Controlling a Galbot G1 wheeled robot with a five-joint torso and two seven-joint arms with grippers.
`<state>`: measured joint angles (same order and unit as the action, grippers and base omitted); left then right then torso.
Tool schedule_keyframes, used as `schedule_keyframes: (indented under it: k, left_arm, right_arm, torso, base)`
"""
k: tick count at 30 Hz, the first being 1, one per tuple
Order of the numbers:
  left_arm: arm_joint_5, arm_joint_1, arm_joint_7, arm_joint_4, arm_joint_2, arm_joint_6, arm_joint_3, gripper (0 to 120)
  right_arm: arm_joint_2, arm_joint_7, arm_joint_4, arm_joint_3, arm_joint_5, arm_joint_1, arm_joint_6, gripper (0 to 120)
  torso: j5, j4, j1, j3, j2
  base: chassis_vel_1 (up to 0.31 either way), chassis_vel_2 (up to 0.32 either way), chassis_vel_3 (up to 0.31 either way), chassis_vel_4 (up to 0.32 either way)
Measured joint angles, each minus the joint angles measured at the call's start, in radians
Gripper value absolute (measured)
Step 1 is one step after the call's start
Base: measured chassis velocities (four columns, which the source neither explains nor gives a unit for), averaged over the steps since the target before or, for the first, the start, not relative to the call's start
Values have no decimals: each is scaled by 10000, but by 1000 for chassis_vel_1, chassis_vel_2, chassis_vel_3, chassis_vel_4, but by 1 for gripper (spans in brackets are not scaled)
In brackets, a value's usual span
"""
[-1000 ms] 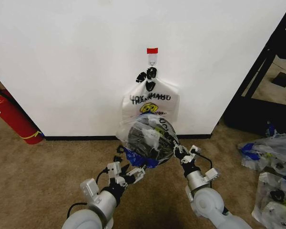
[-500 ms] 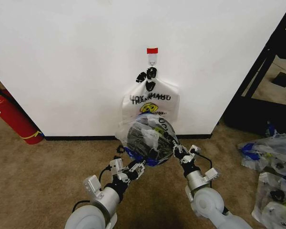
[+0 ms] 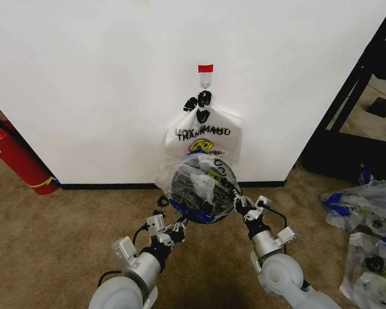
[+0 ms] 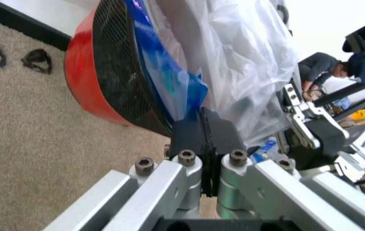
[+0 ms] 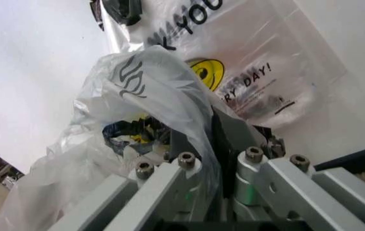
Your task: Pick up the garbage bag from the wall and place it over the trash bin.
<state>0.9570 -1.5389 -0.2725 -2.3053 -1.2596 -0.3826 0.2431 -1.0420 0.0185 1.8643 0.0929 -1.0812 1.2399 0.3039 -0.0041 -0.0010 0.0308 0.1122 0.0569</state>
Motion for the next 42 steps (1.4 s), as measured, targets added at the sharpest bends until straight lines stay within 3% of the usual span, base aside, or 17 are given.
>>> schedule_keyframes:
  k: [8,24,37,42]
  left_arm:
    - [-350,-460,738,-297,386,36,-44,0]
    - [-2350,-5,834,1108,467,721,-201,0]
    - [-3444,636,23,2188,508,964,-63,0]
    - [-4316,285,294,2257,697,776,-154,0]
  right_arm:
    - [-18,113,110,11,-276,-71,-1,1]
    - [144,386,1079,90,-1355,251,-264,1]
    - [247,455,1234,-160,-992,551,-369,1]
    - [175,133,858,-178,-554,499,-310,1]
  torso:
    - [0,1,0,0,0]
    - [0,0,0,0,0]
    - [-1,-1,0,0,0]
    - [-1,0,0,0,0]
  base:
    - [0,0,0,0]
    - [0,0,0,0]
    - [0,0,0,0]
    - [0,0,0,0]
